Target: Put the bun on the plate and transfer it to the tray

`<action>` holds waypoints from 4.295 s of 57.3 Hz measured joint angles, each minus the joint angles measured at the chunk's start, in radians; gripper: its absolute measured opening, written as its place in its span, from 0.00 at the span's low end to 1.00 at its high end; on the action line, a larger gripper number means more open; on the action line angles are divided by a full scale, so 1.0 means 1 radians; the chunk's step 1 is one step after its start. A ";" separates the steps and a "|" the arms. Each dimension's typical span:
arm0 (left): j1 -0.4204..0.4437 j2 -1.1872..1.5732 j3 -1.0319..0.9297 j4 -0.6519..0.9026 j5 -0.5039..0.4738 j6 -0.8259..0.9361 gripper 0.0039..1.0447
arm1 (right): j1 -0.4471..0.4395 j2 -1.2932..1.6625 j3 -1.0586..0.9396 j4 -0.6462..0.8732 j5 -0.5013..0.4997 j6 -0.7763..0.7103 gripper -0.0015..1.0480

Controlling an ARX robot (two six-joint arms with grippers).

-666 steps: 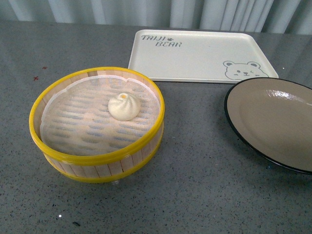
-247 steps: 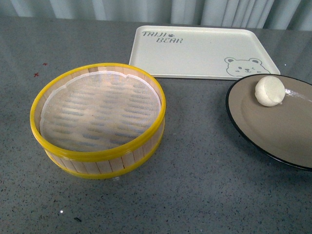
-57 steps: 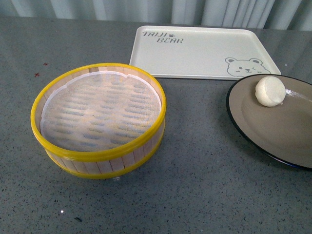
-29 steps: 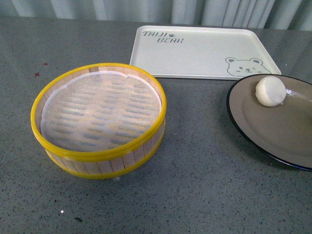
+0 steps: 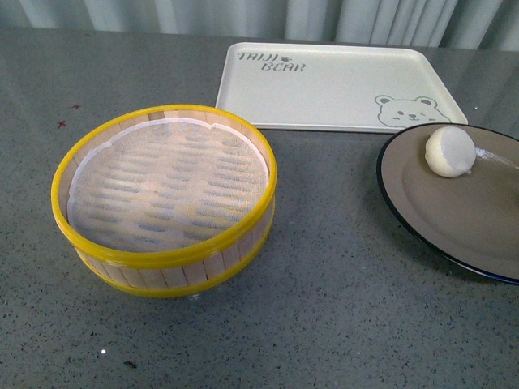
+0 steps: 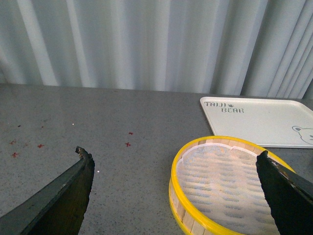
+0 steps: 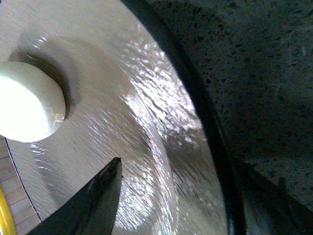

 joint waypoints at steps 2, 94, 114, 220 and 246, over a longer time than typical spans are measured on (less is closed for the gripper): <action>0.000 0.000 0.000 0.000 0.000 0.000 0.94 | 0.004 0.004 0.003 -0.002 0.004 0.006 0.55; 0.000 0.000 0.000 0.000 0.000 0.000 0.94 | 0.147 0.145 0.215 0.555 -0.245 0.576 0.03; 0.000 0.000 0.000 0.000 0.000 0.000 0.94 | 0.226 0.412 0.628 0.422 -0.196 0.688 0.03; 0.000 0.000 0.000 0.000 0.000 0.000 0.94 | 0.230 0.086 0.254 0.523 0.425 0.035 0.87; 0.000 0.000 0.000 0.000 0.000 0.000 0.94 | 0.302 -0.357 -0.496 1.367 0.543 -0.263 0.08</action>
